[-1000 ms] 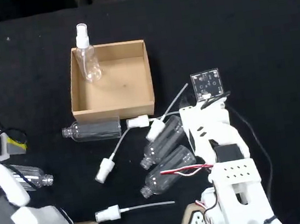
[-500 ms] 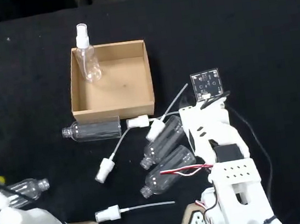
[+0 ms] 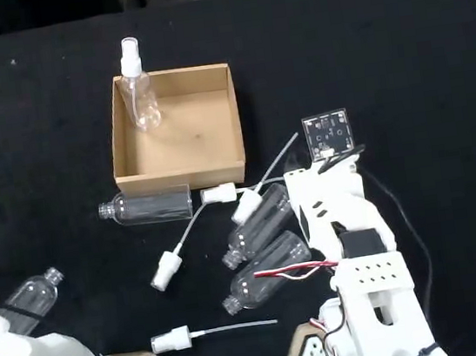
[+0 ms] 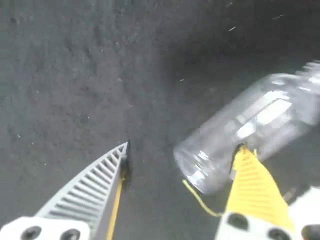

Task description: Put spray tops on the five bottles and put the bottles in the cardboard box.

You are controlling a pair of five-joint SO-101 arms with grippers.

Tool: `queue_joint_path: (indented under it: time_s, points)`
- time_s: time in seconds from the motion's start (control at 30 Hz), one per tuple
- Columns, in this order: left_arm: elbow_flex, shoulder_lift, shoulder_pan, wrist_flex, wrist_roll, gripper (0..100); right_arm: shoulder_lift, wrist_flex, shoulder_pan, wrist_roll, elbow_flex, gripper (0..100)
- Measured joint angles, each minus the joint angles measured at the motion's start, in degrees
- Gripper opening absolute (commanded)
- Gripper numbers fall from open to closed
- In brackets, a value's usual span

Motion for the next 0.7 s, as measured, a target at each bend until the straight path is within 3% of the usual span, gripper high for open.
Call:
queue_joint_path:
  time_s: [0.17,0.27,0.4,0.7]
  points:
    - [-7.65,0.00,4.84,14.33,-7.56,30,0.00,0.00,0.00,0.00,0.00,2.2]
    - [-7.91,0.00,7.30,16.88,-13.36,30,0.00,0.00,0.00,0.00,0.00,2.2]
    - [-6.33,0.00,10.02,14.68,-14.33,30,0.00,0.00,0.00,0.00,0.00,2.2]
    - [7.74,0.00,13.80,-0.88,-14.95,30,0.00,0.00,0.00,0.00,0.00,2.2]
